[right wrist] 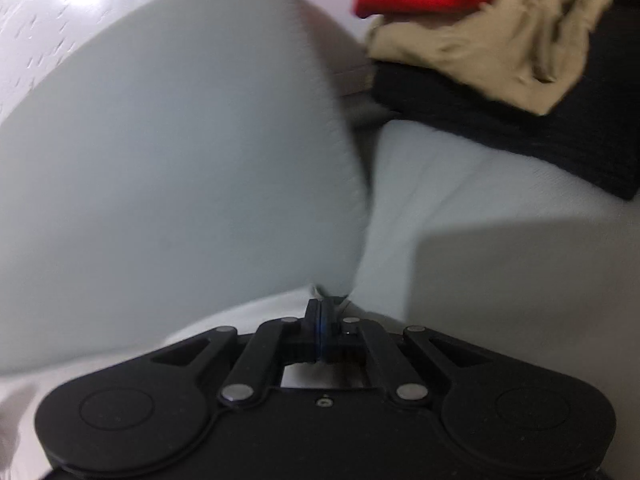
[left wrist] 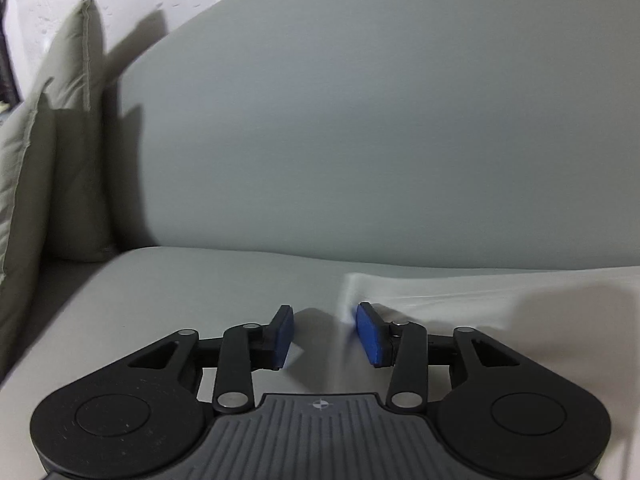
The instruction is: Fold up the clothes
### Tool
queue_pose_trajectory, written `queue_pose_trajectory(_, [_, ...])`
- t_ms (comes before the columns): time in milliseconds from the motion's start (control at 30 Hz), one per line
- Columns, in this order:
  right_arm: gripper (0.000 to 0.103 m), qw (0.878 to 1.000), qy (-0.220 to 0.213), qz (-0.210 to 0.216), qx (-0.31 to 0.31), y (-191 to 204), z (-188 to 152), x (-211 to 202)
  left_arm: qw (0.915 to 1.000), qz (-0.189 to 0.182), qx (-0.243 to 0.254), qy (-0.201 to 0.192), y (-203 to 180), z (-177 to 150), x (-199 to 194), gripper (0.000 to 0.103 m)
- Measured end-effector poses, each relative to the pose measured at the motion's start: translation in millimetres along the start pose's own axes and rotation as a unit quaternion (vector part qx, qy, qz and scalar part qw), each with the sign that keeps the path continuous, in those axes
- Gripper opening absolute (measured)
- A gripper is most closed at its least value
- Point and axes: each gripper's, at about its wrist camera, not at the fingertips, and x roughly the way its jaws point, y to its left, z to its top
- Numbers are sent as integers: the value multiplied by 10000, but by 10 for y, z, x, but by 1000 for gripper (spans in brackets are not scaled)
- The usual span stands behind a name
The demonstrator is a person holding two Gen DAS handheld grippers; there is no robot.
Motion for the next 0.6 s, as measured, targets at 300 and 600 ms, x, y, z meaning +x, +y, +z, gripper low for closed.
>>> queue_pose_trajectory(300, [13, 9989, -289, -132, 334, -170, 70, -1147, 9989, 460, -56, 104, 742, 33, -732, 21])
queue_pose_trajectory(600, [30, 9888, -970, 589, 972, -1202, 421, -3259, 9942, -822, 108, -684, 1684, -426, -2934, 30])
